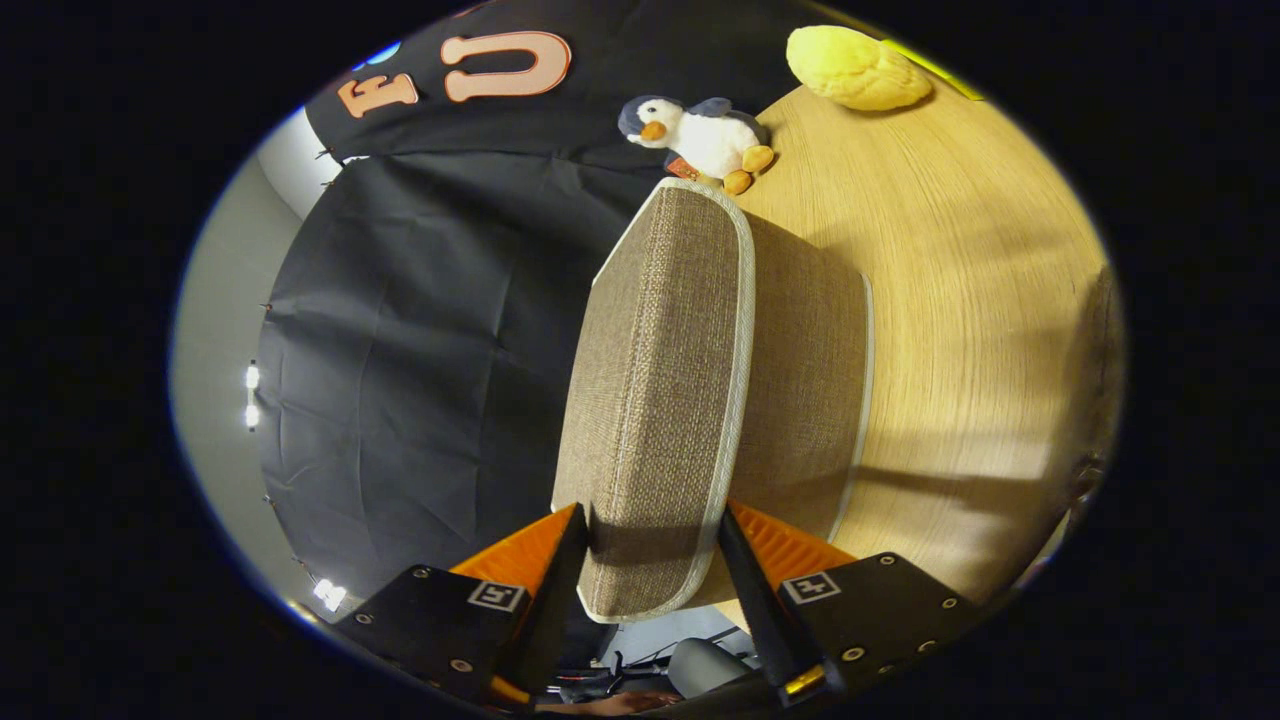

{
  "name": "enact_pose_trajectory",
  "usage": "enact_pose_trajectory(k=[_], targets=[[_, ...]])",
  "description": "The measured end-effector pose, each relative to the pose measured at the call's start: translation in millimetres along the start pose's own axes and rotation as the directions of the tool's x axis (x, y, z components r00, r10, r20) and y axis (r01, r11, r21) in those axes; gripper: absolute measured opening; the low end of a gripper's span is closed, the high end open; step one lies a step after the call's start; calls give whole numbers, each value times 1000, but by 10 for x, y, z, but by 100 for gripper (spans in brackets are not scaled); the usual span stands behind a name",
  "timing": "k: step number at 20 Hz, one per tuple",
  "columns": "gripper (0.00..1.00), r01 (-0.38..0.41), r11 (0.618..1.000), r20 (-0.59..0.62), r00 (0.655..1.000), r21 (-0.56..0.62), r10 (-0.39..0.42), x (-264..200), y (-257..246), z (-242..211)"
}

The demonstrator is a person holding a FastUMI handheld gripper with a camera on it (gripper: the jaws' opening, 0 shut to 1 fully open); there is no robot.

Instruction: Open the storage box then place both shoes into the box .Put the left shoe in first, then the right shoe, with the right side of both shoes facing outward in a uniform manner.

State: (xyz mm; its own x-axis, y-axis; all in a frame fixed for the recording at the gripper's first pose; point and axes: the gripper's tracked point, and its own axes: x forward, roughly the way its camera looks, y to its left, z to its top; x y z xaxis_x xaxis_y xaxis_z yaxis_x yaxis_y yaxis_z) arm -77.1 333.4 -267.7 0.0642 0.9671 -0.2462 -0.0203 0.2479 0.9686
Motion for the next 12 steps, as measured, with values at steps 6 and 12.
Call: enact_pose_trajectory(k=[6, 12], targets=[[59, -117, 993, 72, 991, 21, 115, -299, 380, 134], [32, -172, 985, 122, 978, 10, 170, -274, 780, 210]])
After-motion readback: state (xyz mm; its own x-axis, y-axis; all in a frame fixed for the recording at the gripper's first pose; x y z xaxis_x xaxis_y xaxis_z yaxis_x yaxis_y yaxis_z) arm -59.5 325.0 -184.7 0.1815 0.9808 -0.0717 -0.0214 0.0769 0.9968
